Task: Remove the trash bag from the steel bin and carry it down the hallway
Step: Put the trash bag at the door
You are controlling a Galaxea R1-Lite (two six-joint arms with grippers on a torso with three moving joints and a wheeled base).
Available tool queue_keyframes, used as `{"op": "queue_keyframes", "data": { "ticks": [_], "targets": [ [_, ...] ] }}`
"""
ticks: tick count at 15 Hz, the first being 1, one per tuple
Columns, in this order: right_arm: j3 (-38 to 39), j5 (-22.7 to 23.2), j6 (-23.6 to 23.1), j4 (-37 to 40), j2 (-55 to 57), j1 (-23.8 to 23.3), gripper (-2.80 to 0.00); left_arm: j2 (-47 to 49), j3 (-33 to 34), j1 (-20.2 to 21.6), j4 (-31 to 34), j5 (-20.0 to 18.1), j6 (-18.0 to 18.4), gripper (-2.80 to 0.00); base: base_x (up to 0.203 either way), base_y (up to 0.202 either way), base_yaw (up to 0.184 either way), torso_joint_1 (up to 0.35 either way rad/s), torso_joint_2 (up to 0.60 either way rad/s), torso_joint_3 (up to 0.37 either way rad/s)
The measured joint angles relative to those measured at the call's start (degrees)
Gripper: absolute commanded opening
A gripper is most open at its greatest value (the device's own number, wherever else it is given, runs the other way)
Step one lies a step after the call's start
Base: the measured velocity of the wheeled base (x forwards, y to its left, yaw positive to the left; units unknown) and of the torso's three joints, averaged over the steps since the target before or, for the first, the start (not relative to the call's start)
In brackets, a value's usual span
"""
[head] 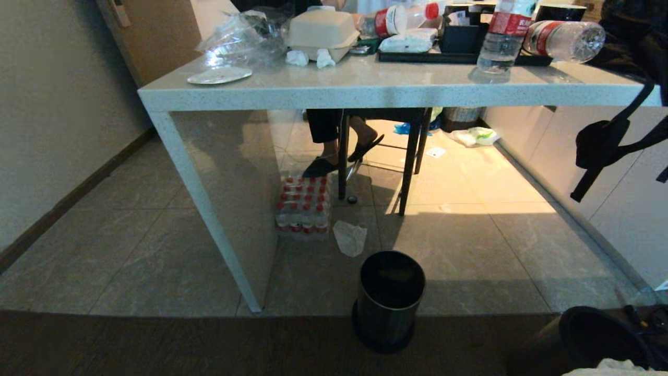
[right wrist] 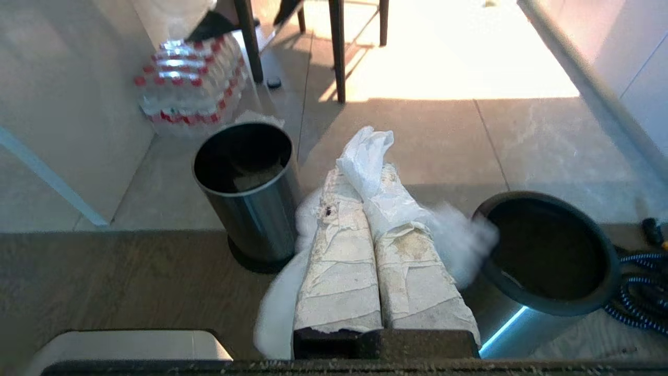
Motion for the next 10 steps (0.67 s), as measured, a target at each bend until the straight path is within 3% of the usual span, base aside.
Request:
{"op": "queue_keyframes", "data": {
  "ticks": [7,10],
  "targets": [
    [0.02,0.01,0.01,0.00,0.00,0.00,-2.80,0.00,0.00,0.00,-0.02,0.01,0.04,-2.80,0.000,0.000,0.000,0.003,0.00,0.203],
    [0.02,0.02,0.01,0.00,0.00,0.00,-2.80,0.00,0.00,0.05,-0.02,-0.02,0.01,-2.80,0.000,0.000,0.000,0.002,0.00,0.081]
  ]
}}
